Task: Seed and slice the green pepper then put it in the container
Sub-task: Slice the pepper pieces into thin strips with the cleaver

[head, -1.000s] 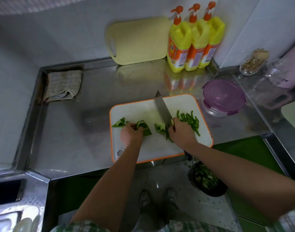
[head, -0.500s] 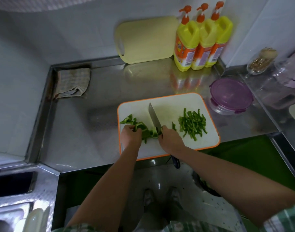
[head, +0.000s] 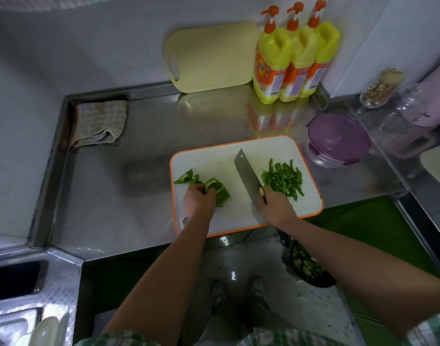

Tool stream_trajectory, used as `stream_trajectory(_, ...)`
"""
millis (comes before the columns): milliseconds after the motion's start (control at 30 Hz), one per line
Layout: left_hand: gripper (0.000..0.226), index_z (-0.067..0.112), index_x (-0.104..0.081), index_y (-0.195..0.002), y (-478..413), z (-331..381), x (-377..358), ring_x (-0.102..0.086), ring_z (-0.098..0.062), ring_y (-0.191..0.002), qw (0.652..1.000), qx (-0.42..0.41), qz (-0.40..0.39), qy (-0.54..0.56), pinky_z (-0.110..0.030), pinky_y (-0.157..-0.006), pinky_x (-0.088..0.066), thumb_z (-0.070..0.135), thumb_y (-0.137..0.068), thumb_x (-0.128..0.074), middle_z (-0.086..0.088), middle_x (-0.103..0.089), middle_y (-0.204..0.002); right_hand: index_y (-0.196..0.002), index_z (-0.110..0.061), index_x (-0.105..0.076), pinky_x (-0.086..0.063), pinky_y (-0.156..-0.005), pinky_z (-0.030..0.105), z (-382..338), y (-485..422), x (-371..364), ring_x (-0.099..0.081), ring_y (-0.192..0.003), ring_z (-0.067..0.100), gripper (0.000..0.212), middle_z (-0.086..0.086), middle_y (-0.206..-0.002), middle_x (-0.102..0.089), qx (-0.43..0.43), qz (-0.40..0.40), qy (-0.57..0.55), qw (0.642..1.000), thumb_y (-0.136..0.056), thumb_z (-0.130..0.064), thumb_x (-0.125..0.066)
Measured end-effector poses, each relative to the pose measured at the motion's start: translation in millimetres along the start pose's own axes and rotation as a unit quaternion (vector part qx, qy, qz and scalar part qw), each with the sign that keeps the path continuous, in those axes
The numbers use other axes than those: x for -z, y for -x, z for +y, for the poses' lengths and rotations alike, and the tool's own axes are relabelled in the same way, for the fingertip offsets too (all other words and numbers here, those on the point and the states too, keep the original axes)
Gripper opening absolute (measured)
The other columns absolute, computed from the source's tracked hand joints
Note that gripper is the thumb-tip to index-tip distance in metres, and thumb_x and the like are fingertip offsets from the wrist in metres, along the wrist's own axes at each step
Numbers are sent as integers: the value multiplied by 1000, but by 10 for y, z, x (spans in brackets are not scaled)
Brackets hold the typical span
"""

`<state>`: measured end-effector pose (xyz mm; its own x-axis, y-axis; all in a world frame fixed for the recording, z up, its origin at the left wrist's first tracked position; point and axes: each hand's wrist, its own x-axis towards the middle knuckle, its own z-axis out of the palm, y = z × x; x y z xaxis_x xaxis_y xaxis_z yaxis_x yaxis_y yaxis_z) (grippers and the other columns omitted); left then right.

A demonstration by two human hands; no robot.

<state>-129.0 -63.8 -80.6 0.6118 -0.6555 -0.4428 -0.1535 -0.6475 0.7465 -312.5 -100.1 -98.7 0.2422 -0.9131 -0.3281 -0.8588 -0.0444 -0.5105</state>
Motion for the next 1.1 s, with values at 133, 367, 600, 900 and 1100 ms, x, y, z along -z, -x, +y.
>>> stream_trajectory(133, 25, 9, -55, -106, 21, 71, -191, -60, -31, -97, 1000, 4, -22, -9, -41, -86, -54, 18, -86, -65, -7, -59, -97, -98, -3, -51, -39, -61, 31, 167, -22, 122, -60, -81, 31, 19, 16, -88, -61, -50, 51, -5, 997, -98, -21, -48)
stream_trajectory(367, 29, 11, -56, -109, 36, 125, -445, -61, -28, -95, 999, 7, -40, -4, -43, -85, -56, 18, -84, -70, -8, -62, -101, -95, -8, -52, -38, -54, 30, 143, -22, 48, -57, -64, 24, 24, 7, -74, -59, 11, 1, -2, 1000, -100, -30, -43)
stream_trajectory(600, 19, 8, -62, -104, -33, 152, -675, -70, -28, -79, 997, 38, -72, 16, -43, -71, -61, 5, -86, -68, -10, -65, -97, -85, -4, -49, -31, -53, 29, 221, -12, 275, -49, -59, 20, 16, 8, -69, -52, 26, 37, -43, 998, -96, -15, -47)
stream_trajectory(900, 20, 14, -59, -101, -73, 99, -882, -71, -25, -75, 997, 6, -53, -58, -41, -70, -61, 11, -85, -71, -3, -64, -87, -82, -12, -42, -33, -53, 29, 257, -40, 215, -53, -65, 23, 17, 1, -67, -48, 27, 19, -12, 999, -96, -20, -46)
stream_trajectory(1100, 18, 15, -58, -98, -81, 81, -919, -71, -22, -68, 996, -6, -38, -83, -38, -71, -60, 15, -86, -71, 0, -63, -82, -83, -10, -43, -31, -52, 27, 185, -20, 281, -53, -64, 23, 14, 5, -66, -49, 53, 24, 3, 998, -96, -16, -47)
